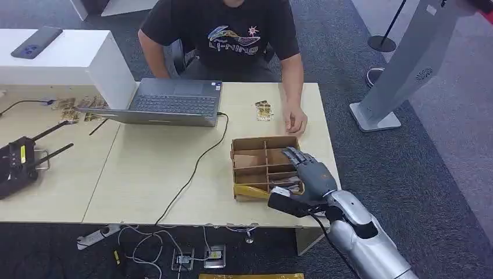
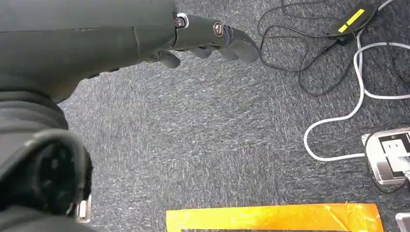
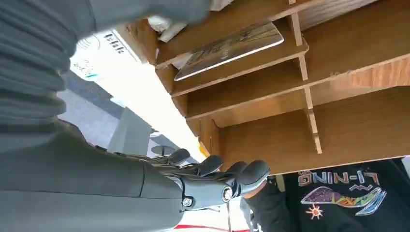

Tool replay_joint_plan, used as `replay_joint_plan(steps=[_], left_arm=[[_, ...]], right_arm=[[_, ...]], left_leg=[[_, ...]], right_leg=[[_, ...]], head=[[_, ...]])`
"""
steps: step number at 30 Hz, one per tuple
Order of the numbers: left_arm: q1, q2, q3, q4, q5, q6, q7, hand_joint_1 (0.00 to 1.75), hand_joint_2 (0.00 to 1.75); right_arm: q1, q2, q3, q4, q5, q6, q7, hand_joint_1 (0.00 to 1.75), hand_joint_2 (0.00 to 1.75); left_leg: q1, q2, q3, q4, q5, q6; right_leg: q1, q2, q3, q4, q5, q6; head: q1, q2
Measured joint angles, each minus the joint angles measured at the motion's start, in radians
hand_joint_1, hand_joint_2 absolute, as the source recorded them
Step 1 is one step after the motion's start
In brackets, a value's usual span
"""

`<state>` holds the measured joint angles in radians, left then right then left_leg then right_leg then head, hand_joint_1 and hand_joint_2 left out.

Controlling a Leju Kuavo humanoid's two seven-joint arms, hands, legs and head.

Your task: Pass the card to the sensor for recognition and then transmit it.

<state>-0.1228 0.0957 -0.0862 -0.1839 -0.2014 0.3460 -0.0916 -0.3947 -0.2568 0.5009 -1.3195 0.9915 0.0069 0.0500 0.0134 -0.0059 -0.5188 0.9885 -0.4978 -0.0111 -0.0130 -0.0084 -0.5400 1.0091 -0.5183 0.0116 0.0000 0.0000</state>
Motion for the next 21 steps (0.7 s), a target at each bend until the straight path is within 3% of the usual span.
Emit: replay_joint_plan(steps=[6,21], left_arm=[[0.0,0.0,0.0,0.0,0.005,0.001,0.0,0.0,0.0],[0.0,-0.003,0.0,0.0,0.011,0.001,0.0,0.0,0.0]], right_arm=[[-0.006,0.006,0.008,0.004,0.004,0.035,0.003,1.75,1.75],[-0.014,0.008,0.012,0.004,0.001,0.045,0.006,1.75,1.75]], left_leg=[[0.0,0.0,0.0,0.0,0.0,0.0],[0.0,0.0,0.0,0.0,0.0,0.0]], right_leg=[[0.0,0.0,0.0,0.0,0.0,0.0],[0.0,0.0,0.0,0.0,0.0,0.0]], head=[[0.0,0.0],[0.0,0.0]])
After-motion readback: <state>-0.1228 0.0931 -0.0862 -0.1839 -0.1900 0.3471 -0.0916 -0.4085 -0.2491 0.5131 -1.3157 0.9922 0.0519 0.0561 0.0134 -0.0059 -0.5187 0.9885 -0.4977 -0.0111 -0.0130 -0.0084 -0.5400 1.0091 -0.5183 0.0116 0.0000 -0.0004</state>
